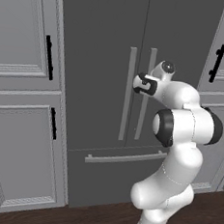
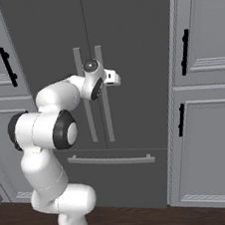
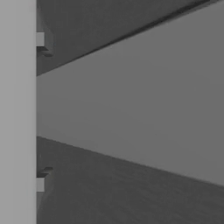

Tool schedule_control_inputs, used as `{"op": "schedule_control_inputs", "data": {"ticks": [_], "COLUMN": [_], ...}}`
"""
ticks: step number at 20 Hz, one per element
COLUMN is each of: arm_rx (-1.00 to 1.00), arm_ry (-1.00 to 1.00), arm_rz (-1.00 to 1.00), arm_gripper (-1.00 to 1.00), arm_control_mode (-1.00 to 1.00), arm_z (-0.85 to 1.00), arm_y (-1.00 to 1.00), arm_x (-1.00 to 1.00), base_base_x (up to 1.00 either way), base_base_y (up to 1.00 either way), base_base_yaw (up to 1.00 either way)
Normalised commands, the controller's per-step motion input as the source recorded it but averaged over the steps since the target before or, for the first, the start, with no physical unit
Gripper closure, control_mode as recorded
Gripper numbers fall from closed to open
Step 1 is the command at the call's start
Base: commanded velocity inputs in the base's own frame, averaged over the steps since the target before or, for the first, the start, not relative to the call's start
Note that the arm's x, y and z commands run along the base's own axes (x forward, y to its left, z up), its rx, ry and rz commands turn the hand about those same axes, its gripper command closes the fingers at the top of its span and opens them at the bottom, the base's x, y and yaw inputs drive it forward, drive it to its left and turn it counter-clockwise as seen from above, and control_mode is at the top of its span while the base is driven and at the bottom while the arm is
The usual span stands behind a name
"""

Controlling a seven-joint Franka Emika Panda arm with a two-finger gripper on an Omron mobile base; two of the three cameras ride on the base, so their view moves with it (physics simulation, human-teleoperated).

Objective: Grab a lemon wedge from the fridge and one ice cube from the ice bowl, and put them in the glass of lemonade.

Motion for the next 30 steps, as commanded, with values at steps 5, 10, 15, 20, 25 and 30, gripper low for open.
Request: {"op": "schedule_control_inputs", "data": {"ticks": [5,10,15,20,25,30], "arm_rx": [0.00,0.00,0.00,0.00,0.00,0.08], "arm_ry": [0.00,0.01,0.03,0.01,0.00,0.00], "arm_rz": [0.01,0.01,0.00,0.00,0.00,-0.03], "arm_gripper": [-1.00,1.00,1.00,1.00,1.00,1.00], "arm_control_mode": [-1.00,-1.00,-1.00,-1.00,-1.00,-1.00], "arm_z": [-0.28,-0.19,-0.04,-0.01,0.00,0.00], "arm_y": [0.00,0.00,0.00,-0.05,-0.68,-1.00], "arm_x": [0.29,0.18,0.06,0.00,0.02,-0.16], "base_base_x": [0.00,0.00,0.00,0.00,0.00,0.00], "base_base_y": [0.00,0.00,0.00,0.00,0.00,0.00], "base_base_yaw": [0.00,0.00,0.00,0.00,0.00,0.00]}}
